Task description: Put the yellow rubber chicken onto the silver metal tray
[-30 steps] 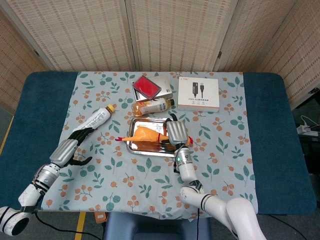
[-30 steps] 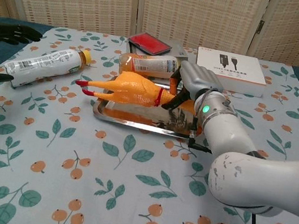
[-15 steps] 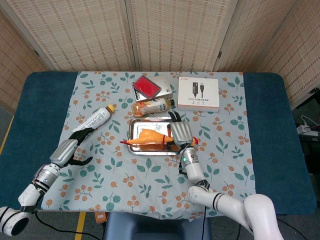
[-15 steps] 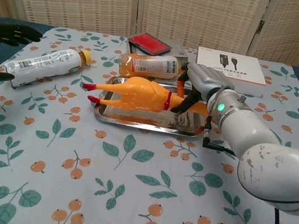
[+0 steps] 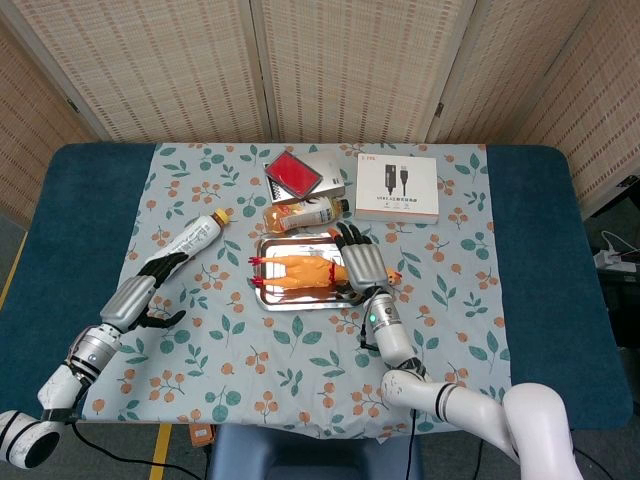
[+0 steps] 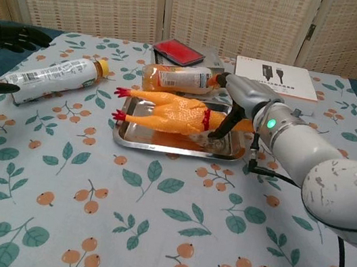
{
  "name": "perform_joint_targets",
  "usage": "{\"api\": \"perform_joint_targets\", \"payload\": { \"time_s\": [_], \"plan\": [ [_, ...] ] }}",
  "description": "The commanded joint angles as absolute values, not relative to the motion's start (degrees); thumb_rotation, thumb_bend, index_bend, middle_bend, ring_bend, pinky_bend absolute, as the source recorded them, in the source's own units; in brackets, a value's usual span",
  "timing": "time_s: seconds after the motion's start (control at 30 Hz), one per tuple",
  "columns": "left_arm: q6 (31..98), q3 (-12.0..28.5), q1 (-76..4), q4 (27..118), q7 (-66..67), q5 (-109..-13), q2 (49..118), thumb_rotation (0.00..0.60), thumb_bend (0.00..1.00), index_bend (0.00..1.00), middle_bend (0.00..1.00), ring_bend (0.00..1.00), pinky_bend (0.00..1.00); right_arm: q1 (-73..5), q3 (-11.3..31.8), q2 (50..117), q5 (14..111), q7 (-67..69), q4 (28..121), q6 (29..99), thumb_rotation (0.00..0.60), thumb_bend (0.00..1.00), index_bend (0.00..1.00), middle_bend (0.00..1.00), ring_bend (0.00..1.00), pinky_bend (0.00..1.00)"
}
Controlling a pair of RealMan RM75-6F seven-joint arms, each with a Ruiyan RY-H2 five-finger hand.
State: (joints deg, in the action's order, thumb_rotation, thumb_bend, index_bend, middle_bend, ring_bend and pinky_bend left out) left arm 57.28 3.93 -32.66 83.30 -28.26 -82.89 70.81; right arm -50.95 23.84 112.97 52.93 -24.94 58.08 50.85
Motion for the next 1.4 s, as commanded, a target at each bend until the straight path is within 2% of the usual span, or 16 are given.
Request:
{"api": "perform_joint_targets", "payload": {
  "time_s": [0.03,0.33,0.53,0.67,0.77,0.9,1.0,1.13,1.2,1.3,1.4],
  "plan": [
    [57.3,3.9,-32.6,83.3,-28.4,-83.0,70.7,0.6,0.32,0.0,0.0,0.0,0.0,-50.9,23.7,112.6,53.4,-23.3,58.5,50.9,0.6,0.04,0.0,0.0,0.0,0.0],
    [57.7,3.9,-32.5,84.1,-28.7,-83.4,70.1,0.6,0.32,0.0,0.0,0.0,0.0,-50.1,22.7,109.9,55.5,-22.3,62.8,53.6,0.6,0.04,0.0,0.0,0.0,0.0],
    [60.6,3.4,-31.2,86.2,-28.1,-85.2,68.4,0.6,0.32,0.0,0.0,0.0,0.0,-46.0,19.7,103.1,60.1,-22.6,74.7,59.3,0.6,0.04,0.0,0.0,0.0,0.0],
    [65.4,2.8,-28.8,87.0,-25.0,-86.7,67.1,0.6,0.33,0.0,0.0,0.0,0.0,-41.3,15.2,96.2,65.7,-24.0,85.1,64.8,0.6,0.04,0.0,0.0,0.0,0.0],
    [70.9,2.8,-25.6,86.1,-18.2,-86.2,67.5,0.6,0.34,0.0,0.0,0.0,0.0,-37.6,10.3,91.1,70.9,-26.5,91.3,69.2,0.6,0.04,0.0,0.0,0.0,0.0],
    [75.3,0.4,-20.0,85.9,-7.5,-83.6,67.8,0.6,0.36,0.0,0.0,0.0,0.0,-31.3,2.9,85.4,78.7,-28.9,96.7,76.8,0.6,0.04,0.0,0.0,0.0,0.0],
    [79.2,-1.2,-15.8,86.2,-3.2,-82.5,68.5,0.6,0.36,0.0,0.0,0.0,0.0,-25.7,-2.4,82.3,82.4,-31.1,98.6,82.7,0.6,0.04,0.0,0.0,0.0,0.0],
    [85.9,-2.1,-10.9,84.8,2.4,-82.8,70.2,0.6,0.37,0.0,0.0,0.0,0.0,-18.1,-7.0,80.9,84.4,-35.3,98.5,90.6,0.6,0.04,0.0,0.0,0.0,0.0],
    [88.6,-2.2,-9.0,83.9,4.4,-83.0,71.4,0.6,0.37,0.0,0.0,0.0,0.0,-14.6,-8.3,80.6,85.2,-34.1,97.3,94.0,0.6,0.04,0.0,0.0,0.0,0.0],
    [88.4,-3.0,-8.1,86.4,6.3,-83.4,70.1,0.6,0.38,0.0,0.0,0.0,0.0,-10.9,-8.6,79.9,86.4,-28.9,94.5,98.2,0.6,0.04,0.0,0.0,0.0,0.0],
    [87.0,-3.0,-7.8,87.6,6.2,-82.7,69.1,0.6,0.38,0.0,0.0,0.0,0.0,-8.7,-7.7,78.3,85.7,-22.3,92.4,99.5,0.6,0.04,0.0,0.0,0.0,0.0]
  ]
}}
